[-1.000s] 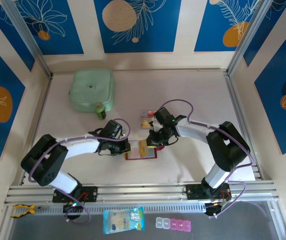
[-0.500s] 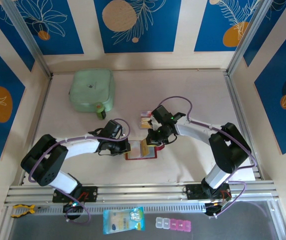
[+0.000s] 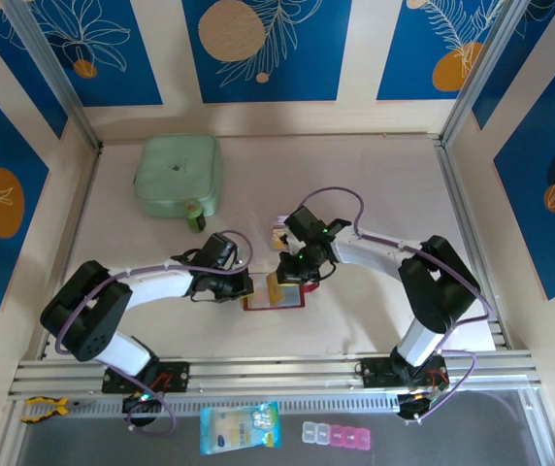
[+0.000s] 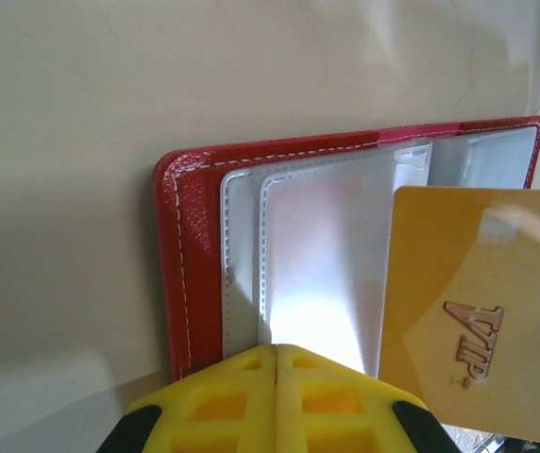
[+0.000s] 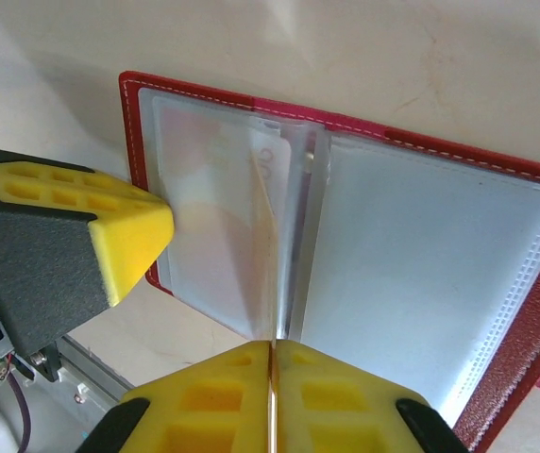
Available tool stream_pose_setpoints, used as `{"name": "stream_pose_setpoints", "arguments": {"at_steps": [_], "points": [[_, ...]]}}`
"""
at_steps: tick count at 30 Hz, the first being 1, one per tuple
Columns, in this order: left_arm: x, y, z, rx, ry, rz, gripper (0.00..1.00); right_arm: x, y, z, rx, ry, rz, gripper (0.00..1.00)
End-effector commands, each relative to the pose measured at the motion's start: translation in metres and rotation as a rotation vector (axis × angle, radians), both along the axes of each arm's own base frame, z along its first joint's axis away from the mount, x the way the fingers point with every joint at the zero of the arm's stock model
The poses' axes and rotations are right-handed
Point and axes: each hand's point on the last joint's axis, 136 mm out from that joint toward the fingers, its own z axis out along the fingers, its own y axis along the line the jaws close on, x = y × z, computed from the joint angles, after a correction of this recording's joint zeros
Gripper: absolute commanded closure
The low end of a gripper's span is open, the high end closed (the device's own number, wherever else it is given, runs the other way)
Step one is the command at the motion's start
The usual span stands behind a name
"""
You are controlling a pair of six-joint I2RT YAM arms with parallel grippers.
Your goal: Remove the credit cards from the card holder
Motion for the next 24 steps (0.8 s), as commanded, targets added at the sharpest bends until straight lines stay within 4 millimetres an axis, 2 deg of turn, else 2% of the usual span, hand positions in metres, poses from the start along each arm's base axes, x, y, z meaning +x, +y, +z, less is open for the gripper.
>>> {"name": "stream_pose_setpoints", "arguments": {"at_steps": [1, 7, 12, 20, 24], "points": [[-0.016, 0.016, -0.019, 0.059, 0.077, 0.018, 1.0, -0.001, 0.008, 0.001, 0.006, 0.013, -0.001, 0.89], [-0.016, 0.015, -0.02, 0.057, 0.08, 0.017, 1.0, -0.002, 0.012, 0.0, 0.008, 0.016, 0.002, 0.89], [-0.016, 0.016, -0.02, 0.058, 0.08, 0.016, 1.0, -0.002, 0.012, 0.002, 0.007, 0.012, 0.006, 0.95], [-0.015, 0.015, -0.019, 0.057, 0.077, 0.013, 1.0, 0.0, -0.012, 0.014, -0.103, -0.037, 0.009, 0.97], [-0.015, 0.014, -0.019, 0.054, 0.077, 0.011, 1.0, 0.001, -0.015, 0.015, -0.113, -0.03, 0.014, 0.98]]}}
